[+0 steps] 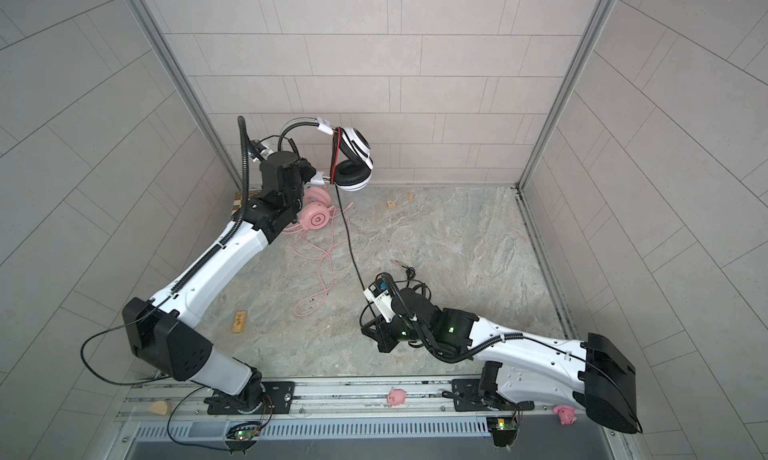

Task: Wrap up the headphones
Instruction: 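Grasp the black cable on the table with the right gripper and draw it back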

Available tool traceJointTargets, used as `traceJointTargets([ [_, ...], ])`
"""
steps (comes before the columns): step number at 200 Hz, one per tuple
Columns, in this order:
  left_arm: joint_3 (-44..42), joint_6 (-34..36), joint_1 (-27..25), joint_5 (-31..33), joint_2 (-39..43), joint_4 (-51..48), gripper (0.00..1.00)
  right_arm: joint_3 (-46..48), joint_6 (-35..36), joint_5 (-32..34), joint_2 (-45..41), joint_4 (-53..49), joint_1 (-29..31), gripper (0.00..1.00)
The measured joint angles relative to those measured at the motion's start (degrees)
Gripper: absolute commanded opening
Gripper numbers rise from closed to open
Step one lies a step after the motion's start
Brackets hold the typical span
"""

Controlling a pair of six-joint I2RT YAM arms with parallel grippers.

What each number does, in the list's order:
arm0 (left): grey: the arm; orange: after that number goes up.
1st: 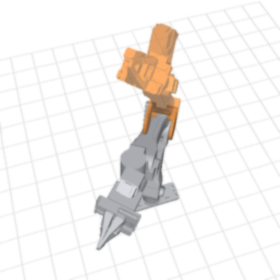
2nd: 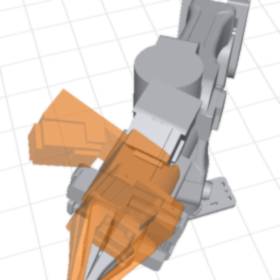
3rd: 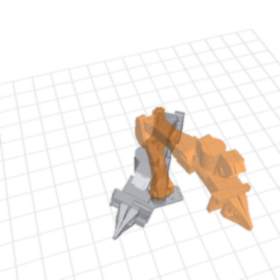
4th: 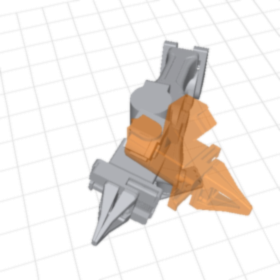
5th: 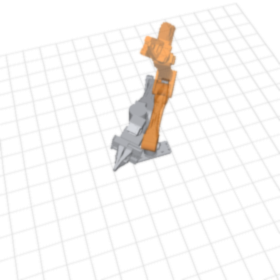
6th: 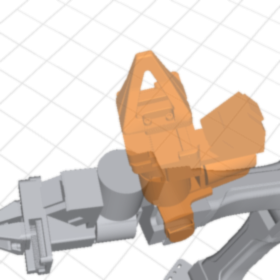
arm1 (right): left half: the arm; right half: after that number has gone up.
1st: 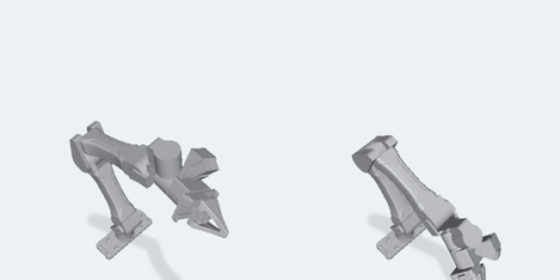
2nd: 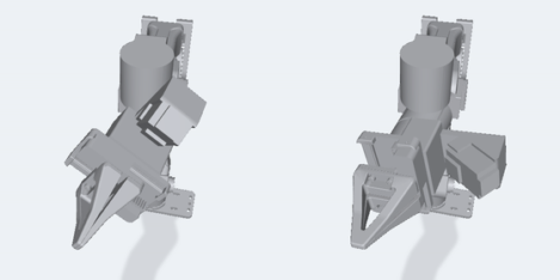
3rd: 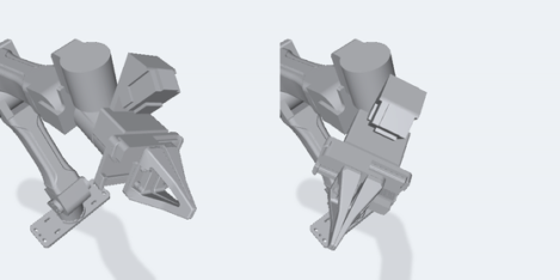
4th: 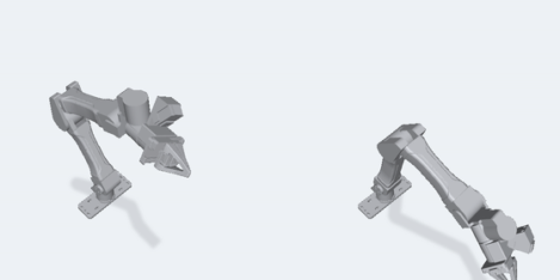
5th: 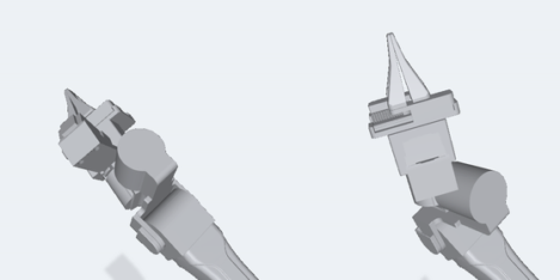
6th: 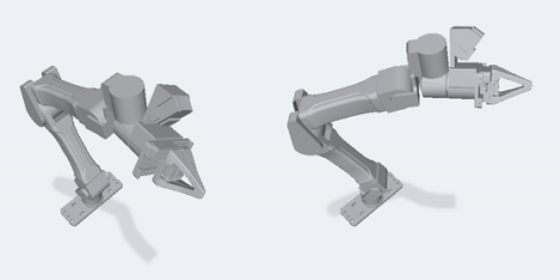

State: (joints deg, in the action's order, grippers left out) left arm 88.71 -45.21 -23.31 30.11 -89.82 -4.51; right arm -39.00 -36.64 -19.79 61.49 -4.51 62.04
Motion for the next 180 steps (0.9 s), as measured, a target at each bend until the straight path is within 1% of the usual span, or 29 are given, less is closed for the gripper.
traceJointTargets([
  [20,0.74,1.36,-0.55,0.59,-3.10,0.90,0.00,-4.63,0.42,-2.27,1.42,-1.11,1.20,0.05],
  [33,0.94,3.32,-1.20,0.79,-4.90,1.33,0.00,-7.34,1.46,-2.19,1.14,-2.99,1.73,0.05],
  [47,0.94,5.77,-2.08,0.83,-6.19,1.18,0.00,-8.76,3.17,-0.66,-0.90,-4.76,2.01,0.05],
  [68,-0.79,9.38,-2.93,1.20,-6.10,1.77,0.00,-9.75,6.05,2.86,-7.02,-9.11,1.66,0.05],
  [88,-3.67,12.44,-3.30,1.44,-4.87,2.58,0.00,-12.41,8.72,6.45,-12.61,-13.35,-0.04,0.05],
  [111,-9.05,14.95,-3.30,2.08,-2.60,2.99,0.00,-16.52,11.63,9.66,-16.41,-16.28,-3.10,0.03],
  [146,-17.25,17.70,-3.74,3.17,-0.81,2.80,0.00,-22.84,15.08,12.76,-18.53,-18.60,-9.01,0.02],
  [180,-22.69,20.61,-5.68,4.13,-0.57,2.51,0.00,-28.55,17.79,15.52,-18.93,-19.52,-11.28,0.02],
])
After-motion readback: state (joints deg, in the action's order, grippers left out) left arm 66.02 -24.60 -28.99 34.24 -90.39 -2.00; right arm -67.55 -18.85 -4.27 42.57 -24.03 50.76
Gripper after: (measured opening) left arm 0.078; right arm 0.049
